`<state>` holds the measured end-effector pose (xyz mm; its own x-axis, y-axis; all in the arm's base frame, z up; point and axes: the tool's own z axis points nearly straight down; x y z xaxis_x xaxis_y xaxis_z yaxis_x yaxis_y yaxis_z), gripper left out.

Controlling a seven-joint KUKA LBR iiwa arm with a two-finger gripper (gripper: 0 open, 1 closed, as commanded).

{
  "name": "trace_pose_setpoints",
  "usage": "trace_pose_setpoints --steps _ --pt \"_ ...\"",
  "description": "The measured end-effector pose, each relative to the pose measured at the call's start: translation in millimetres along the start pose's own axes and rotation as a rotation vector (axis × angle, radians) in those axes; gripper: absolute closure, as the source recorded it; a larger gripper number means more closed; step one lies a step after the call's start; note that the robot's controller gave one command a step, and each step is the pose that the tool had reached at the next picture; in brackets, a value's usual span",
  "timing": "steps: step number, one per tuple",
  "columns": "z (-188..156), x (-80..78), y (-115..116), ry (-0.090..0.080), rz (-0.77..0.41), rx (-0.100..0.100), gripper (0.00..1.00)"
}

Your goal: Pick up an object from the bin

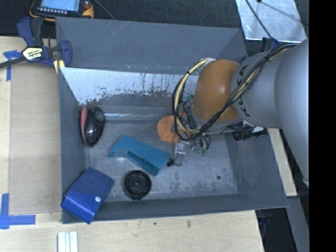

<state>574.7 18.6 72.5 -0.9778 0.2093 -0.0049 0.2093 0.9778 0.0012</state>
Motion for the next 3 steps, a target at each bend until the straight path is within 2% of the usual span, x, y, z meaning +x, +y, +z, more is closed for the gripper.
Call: trace_pose_setpoints --steps 1,3 --pt "0.4 -40.9 10.3 -0.003 0.079 0.001 1.0" --pt "-8.4 -45.0 10.4 0.001 0.065 0.001 1.0"
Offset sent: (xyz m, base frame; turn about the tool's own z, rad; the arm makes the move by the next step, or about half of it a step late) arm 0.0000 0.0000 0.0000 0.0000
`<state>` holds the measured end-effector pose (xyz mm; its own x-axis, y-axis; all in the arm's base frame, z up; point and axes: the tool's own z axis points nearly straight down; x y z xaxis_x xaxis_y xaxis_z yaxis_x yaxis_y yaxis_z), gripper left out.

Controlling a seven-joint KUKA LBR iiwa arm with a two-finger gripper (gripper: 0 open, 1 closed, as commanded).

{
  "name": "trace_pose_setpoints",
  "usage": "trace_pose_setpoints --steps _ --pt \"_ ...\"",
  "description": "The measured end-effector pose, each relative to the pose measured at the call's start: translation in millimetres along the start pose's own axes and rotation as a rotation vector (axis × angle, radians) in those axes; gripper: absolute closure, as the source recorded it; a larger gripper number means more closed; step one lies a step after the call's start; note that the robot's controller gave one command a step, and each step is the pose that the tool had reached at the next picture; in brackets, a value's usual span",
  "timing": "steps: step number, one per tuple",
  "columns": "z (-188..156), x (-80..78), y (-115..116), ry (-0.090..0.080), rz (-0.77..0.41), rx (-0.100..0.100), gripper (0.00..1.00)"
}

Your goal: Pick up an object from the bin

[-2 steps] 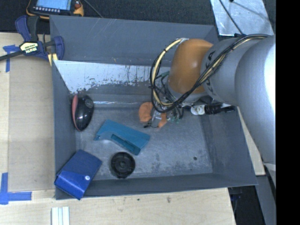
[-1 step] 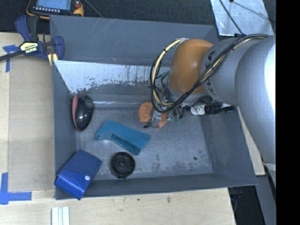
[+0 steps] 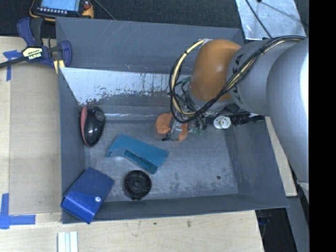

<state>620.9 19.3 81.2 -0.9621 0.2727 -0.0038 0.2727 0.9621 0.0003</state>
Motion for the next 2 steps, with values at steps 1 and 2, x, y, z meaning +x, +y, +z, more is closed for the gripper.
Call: trace_pose_setpoints --steps 1,2 --pt "-60.8 15.4 -5.6 0.006 -0.007 0.001 1.0" --pt "-58.0 6.7 2.4 -0.015 -0.038 -0.005 1.0"
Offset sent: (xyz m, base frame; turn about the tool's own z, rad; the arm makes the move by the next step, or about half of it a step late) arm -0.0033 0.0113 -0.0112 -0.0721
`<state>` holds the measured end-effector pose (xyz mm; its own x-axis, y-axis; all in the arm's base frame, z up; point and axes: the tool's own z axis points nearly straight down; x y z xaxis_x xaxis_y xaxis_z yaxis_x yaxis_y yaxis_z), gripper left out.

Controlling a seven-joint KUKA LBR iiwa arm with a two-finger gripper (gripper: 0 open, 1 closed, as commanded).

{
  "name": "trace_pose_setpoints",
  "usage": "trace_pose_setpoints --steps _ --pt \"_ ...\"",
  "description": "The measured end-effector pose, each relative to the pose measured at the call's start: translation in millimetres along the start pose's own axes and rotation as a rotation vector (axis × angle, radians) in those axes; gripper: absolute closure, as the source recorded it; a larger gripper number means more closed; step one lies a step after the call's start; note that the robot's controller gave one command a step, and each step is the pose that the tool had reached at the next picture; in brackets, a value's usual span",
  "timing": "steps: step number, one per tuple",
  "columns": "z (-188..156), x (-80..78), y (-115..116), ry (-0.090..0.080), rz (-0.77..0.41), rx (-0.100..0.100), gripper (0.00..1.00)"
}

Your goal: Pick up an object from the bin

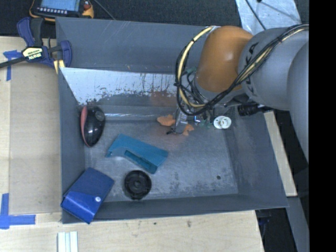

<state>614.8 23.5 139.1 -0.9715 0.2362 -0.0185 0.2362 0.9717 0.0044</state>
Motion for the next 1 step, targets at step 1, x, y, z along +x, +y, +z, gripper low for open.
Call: trace_pose_setpoints --steps 1 --pt "-11.3 13.7 -25.8 0.029 -0.009 0.007 1.0"
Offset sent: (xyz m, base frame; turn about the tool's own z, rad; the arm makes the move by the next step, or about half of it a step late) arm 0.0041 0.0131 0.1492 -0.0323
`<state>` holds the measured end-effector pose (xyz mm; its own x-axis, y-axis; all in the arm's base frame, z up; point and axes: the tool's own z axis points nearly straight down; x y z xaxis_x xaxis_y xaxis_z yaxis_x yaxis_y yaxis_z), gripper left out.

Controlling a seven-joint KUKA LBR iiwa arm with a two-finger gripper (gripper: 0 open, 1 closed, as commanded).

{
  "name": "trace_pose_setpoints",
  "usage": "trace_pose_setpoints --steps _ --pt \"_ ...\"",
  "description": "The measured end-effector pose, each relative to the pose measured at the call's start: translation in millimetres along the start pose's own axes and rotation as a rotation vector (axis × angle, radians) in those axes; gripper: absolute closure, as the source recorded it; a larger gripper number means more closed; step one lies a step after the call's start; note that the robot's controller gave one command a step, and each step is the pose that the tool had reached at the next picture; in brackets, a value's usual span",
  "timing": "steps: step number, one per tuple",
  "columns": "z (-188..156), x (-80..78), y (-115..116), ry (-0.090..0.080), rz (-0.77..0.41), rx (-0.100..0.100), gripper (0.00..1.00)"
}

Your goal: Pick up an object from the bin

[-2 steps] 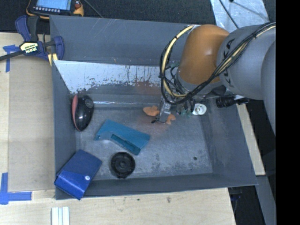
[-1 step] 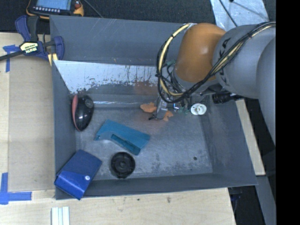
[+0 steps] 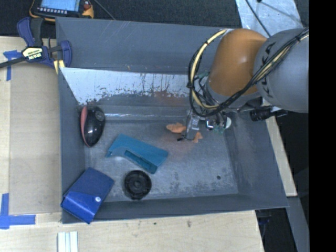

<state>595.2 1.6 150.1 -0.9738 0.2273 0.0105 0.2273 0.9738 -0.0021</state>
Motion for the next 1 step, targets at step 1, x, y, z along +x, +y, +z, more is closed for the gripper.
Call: trace_pose_setpoints --steps 1 --pt "-73.6 -8.1 12.4 -0.012 -0.009 -0.002 1.0"
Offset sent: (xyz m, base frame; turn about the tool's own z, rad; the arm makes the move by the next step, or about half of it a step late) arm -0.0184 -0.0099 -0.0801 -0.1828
